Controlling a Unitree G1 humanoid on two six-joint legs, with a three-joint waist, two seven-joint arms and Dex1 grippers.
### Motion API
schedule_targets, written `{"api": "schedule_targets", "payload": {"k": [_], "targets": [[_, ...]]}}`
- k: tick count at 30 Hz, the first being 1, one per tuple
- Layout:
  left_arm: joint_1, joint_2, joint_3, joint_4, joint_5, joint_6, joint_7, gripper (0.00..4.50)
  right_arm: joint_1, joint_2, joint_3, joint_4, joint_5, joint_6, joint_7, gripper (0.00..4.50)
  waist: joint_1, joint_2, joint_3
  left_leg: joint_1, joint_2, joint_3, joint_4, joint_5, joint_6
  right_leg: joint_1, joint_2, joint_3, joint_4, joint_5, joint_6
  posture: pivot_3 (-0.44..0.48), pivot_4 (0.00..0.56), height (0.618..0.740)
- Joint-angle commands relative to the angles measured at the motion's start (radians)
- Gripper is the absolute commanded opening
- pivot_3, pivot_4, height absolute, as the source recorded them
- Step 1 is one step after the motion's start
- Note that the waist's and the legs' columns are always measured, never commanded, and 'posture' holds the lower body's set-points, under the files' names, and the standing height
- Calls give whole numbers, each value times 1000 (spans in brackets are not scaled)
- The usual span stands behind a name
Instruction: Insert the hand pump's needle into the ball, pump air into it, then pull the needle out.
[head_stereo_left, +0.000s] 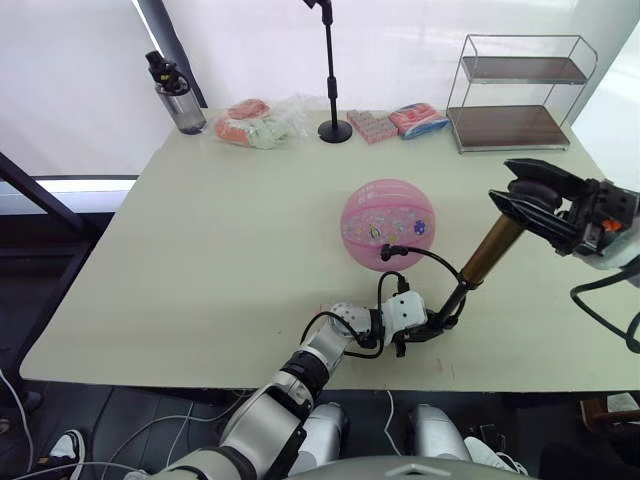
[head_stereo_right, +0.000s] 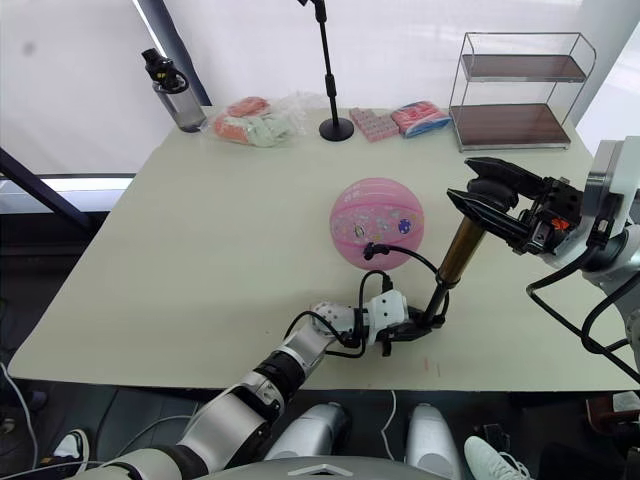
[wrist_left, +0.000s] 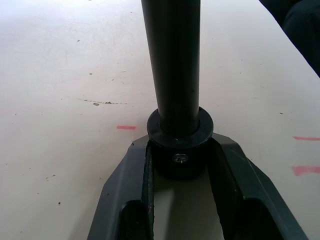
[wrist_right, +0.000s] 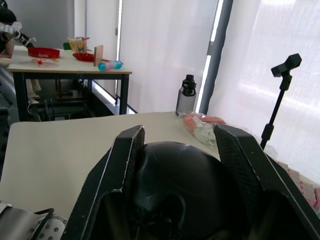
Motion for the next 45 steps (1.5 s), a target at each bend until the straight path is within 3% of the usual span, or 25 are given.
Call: {"api": "schedule_targets", "payload": {"k": [1, 8, 16, 21, 28, 41, 45], "targets": [[52, 34, -39, 94, 56, 42, -8, 1089, 62, 21, -19, -34, -78, -64, 27, 1914, 1, 0, 0, 0, 0, 0, 0, 0, 0, 0, 0, 0, 0, 0, 0, 0, 150, 736], [51, 36, -37, 91, 54, 46, -5, 1089, 187, 109, 145, 37, -292, -219, 93, 1914, -3, -3, -5, 3, 1, 0, 0, 0, 0, 1, 1, 0, 0, -1, 2, 0, 150, 736], [48, 38, -39, 93, 58, 41, 1, 1089, 261, 249, 298, 242, -483, -437, 119, 1914, -4, -5, -11, 5, 1, 0, 0, 0, 0, 2, 2, 0, 0, 0, 1, 0, 150, 736], [45, 40, -37, 95, 58, 41, 3, 1089, 282, 279, 389, 360, -598, -558, 142, 1914, -4, -4, -13, 6, 1, 0, 0, 0, 0, 2, 2, 0, 1, 0, 1, 0, 150, 736], [44, 42, -36, 97, 58, 37, 5, 1089, 286, 303, 418, 433, -629, -619, 130, 1914, -5, -5, -16, 7, 1, 0, 0, 0, 0, 3, 3, 0, 1, -1, 1, 0, 150, 736], [15, 34, -7, 114, 22, 29, -17, 1089, 241, 281, 413, 390, -612, -600, 108, 1914, -5, -6, -17, 8, 2, 0, 0, 0, 0, 3, 4, 0, 1, -2, 3, 0, 150, 736], [10, 30, 1, 109, 14, 36, -31, 2457, 236, 277, 419, 386, -612, -599, 109, 1914, -4, -6, -17, 8, 2, 0, 0, 0, 0, 3, 4, 0, 1, -2, 3, 0, 150, 736]]}}
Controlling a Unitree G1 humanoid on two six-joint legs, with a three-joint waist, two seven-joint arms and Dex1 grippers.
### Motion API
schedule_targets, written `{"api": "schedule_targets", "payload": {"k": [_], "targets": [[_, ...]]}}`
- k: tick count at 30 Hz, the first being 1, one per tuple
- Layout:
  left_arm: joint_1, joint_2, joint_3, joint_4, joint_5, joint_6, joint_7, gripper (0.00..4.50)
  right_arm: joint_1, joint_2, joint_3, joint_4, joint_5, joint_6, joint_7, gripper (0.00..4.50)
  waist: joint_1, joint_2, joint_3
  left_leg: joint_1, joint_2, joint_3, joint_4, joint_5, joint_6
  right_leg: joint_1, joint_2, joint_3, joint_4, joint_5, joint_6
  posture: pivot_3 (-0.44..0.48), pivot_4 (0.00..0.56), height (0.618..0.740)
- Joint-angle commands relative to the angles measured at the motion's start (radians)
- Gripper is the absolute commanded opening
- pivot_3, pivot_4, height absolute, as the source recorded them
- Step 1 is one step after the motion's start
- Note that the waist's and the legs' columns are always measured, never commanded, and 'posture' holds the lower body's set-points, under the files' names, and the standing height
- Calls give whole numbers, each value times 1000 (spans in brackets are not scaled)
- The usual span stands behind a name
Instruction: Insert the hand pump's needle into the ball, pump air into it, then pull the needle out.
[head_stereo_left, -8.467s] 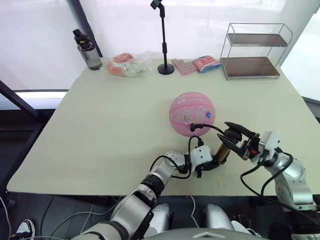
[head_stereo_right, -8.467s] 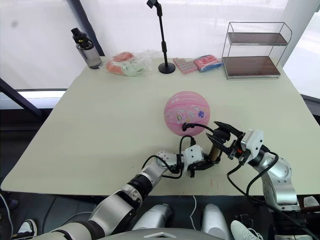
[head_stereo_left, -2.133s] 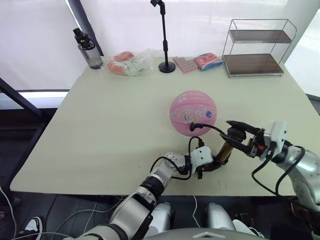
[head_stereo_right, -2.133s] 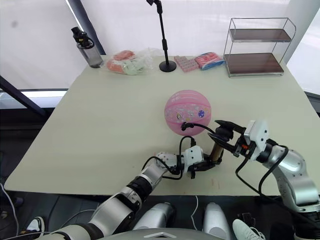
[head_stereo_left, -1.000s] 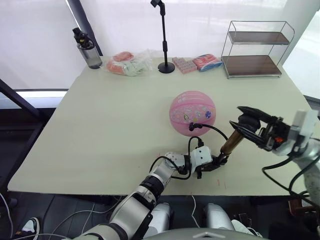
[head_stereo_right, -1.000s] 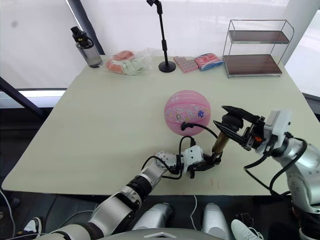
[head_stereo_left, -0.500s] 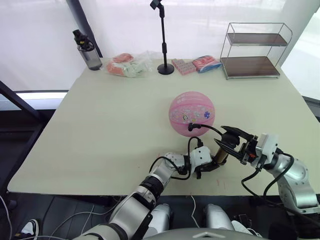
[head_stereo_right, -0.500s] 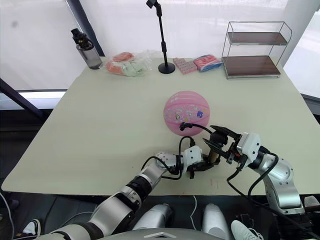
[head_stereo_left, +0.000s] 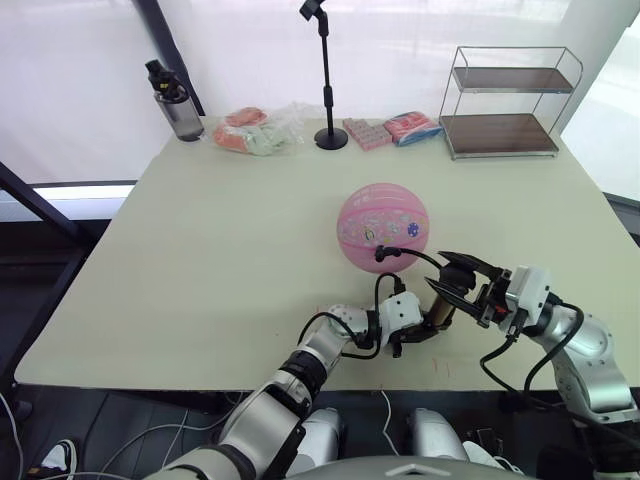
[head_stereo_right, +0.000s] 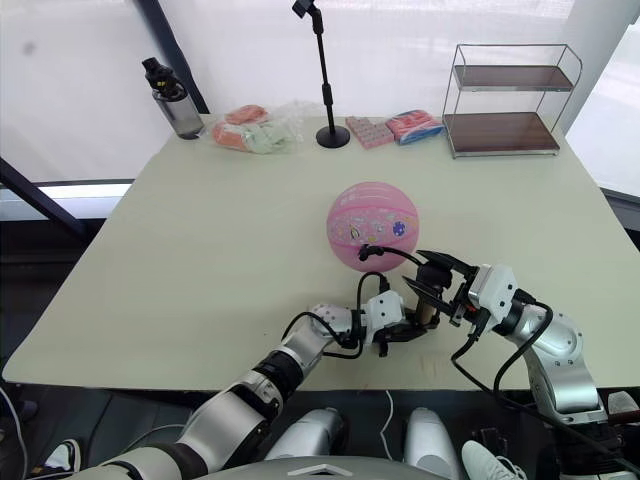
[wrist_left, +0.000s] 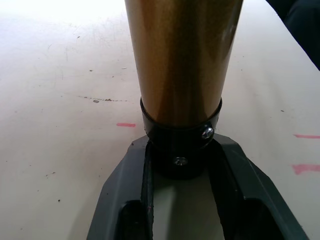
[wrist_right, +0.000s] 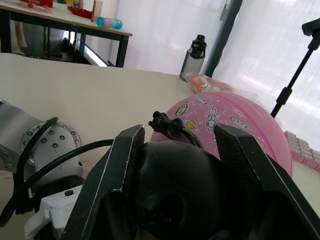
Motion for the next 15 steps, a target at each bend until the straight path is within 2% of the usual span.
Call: {"api": "schedule_targets", "payload": {"k": [1, 6, 9, 15], "targets": [[29, 23, -9, 62, 17, 36, -31, 2975, 24, -14, 33, 51, -50, 47, 7, 1914, 1, 0, 0, 0, 0, 0, 0, 0, 0, 0, 0, 0, 0, 0, 0, 0, 150, 736], [38, 46, 7, 5, -10, 29, -67, 4450, 24, -21, 26, 36, -46, 49, 4, 1914, 0, 1, 1, 0, 0, 0, 0, 0, 0, 0, -1, 0, 0, 0, 0, 0, 150, 736], [55, 62, 32, -85, -55, 49, -102, 4450, 20, -32, 13, 18, -40, 54, 1, 1914, -1, 5, 4, 0, 0, 0, 0, 0, 0, 0, 0, 0, 0, 0, 0, 0, 150, 736], [106, 182, 64, -346, -126, 97, -199, 4450, 16, -37, -1, -34, -30, 86, -35, 1914, 1, 12, 14, -4, 0, 0, 0, 0, 0, -3, 0, 1, 0, 2, -3, 0, 150, 736]]}}
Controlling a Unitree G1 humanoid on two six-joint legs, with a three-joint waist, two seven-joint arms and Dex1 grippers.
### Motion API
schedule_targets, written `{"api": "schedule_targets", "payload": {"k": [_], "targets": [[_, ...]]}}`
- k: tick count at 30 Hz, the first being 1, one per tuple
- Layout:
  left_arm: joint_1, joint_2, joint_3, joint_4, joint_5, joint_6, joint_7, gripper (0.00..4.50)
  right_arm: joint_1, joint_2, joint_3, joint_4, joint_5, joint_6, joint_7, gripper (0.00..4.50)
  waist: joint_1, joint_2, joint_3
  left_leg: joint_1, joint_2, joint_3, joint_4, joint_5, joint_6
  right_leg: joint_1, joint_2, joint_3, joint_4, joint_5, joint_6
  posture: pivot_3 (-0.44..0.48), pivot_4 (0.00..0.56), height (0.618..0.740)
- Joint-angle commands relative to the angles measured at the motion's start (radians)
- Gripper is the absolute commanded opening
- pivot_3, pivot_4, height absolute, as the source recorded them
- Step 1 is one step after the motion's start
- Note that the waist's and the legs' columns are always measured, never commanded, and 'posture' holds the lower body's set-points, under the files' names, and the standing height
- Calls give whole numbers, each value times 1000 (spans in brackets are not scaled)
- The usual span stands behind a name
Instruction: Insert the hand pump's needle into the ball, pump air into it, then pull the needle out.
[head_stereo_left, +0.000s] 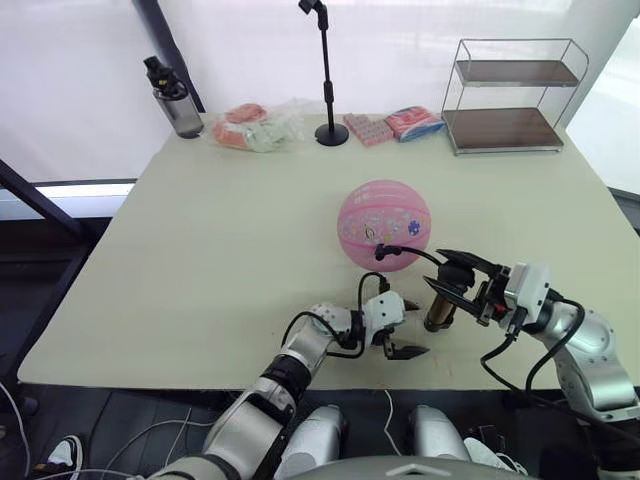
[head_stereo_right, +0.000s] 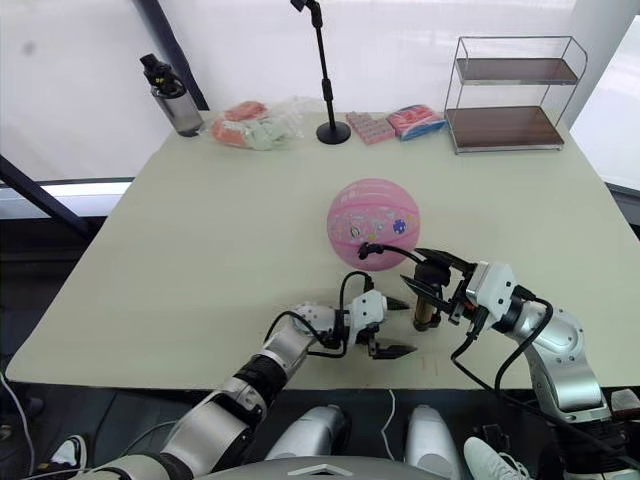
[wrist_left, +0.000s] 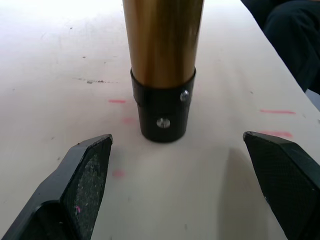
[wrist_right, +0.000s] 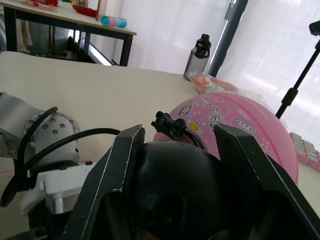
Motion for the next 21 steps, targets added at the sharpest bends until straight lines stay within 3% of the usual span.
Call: {"api": "schedule_targets", "payload": {"k": [1, 10, 21], "targets": [[20, 44, 33, -144, -55, 49, -37, 4450, 19, -15, 7, 12, -28, 59, -10, 1914, 2, 2, 4, -1, 0, 0, 0, 0, 0, 0, 0, 0, 0, 0, 0, 0, 150, 736], [135, 212, 128, -543, -226, 264, -89, 4450, 19, -72, -9, -39, -28, 66, 24, 1914, 3, 6, 15, -3, -1, -1, 0, 0, 0, -2, -1, 2, -1, 0, -1, 0, 150, 736], [177, 388, 230, -759, -386, 403, -156, 4450, -10, -183, -51, -46, -111, 30, 14, 1914, 5, 7, 23, -3, -1, 0, 0, 0, 0, -1, -2, 3, -1, 0, -1, 0, 150, 736]]}}
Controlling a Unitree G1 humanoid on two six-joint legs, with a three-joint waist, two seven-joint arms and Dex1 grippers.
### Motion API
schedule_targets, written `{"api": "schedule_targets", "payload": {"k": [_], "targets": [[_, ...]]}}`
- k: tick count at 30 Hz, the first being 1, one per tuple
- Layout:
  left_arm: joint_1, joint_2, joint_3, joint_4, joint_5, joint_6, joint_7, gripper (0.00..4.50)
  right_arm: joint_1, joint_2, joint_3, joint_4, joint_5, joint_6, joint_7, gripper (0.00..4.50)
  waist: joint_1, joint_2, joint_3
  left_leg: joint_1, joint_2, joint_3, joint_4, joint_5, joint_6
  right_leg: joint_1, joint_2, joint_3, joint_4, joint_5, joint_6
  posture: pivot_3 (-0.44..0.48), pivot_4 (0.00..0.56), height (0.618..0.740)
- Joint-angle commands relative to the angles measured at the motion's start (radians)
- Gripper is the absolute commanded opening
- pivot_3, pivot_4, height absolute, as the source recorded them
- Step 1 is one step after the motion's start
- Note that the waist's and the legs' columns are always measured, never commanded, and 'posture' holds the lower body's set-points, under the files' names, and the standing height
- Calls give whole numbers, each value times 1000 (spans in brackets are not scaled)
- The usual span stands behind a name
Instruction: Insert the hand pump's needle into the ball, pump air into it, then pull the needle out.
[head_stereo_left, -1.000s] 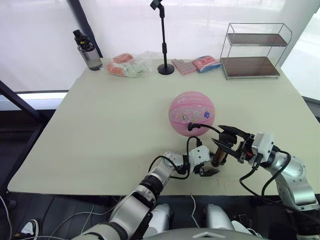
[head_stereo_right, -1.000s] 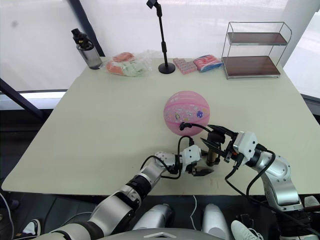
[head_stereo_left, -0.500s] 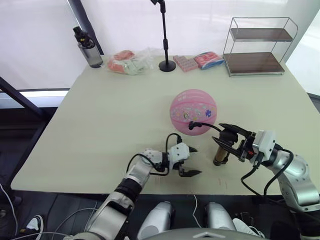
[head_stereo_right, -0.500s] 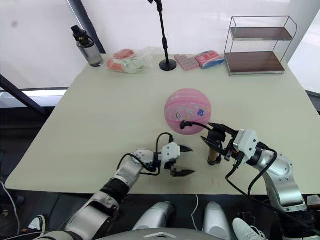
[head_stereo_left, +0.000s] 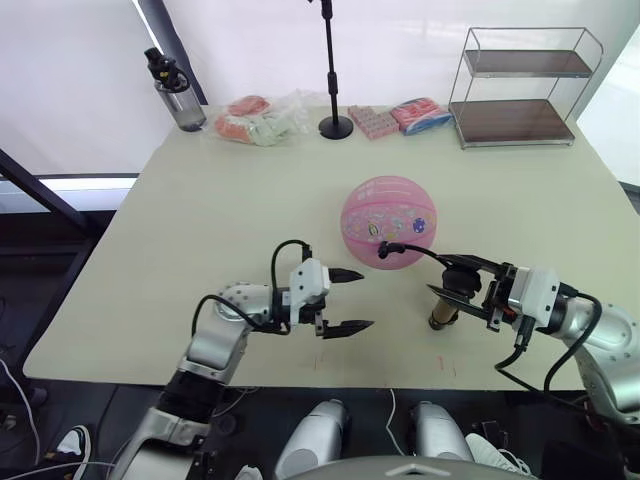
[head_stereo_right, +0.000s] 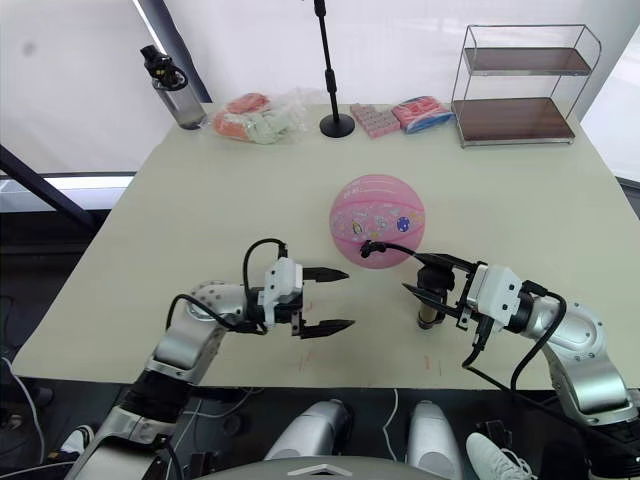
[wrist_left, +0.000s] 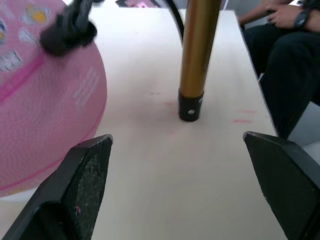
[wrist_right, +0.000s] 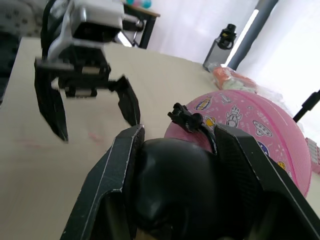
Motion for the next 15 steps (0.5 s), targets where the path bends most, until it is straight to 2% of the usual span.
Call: {"api": "schedule_targets", "payload": {"k": [1, 15], "targets": [[-3, 34, 38, -65, -58, 22, -25, 4450, -8, -52, -45, 32, -79, 23, -19, 1914, 0, 0, 2, 0, 0, 0, 0, 0, 0, 0, 0, 0, 0, 0, 0, 0, 150, 736], [-32, 50, 56, -144, -140, 73, -16, 4450, -68, -163, -126, 114, -116, -48, -15, 1914, 1, -3, 9, -4, 0, 1, 0, 3, -5, -2, -1, 0, 0, 1, -1, 0, 150, 736]]}}
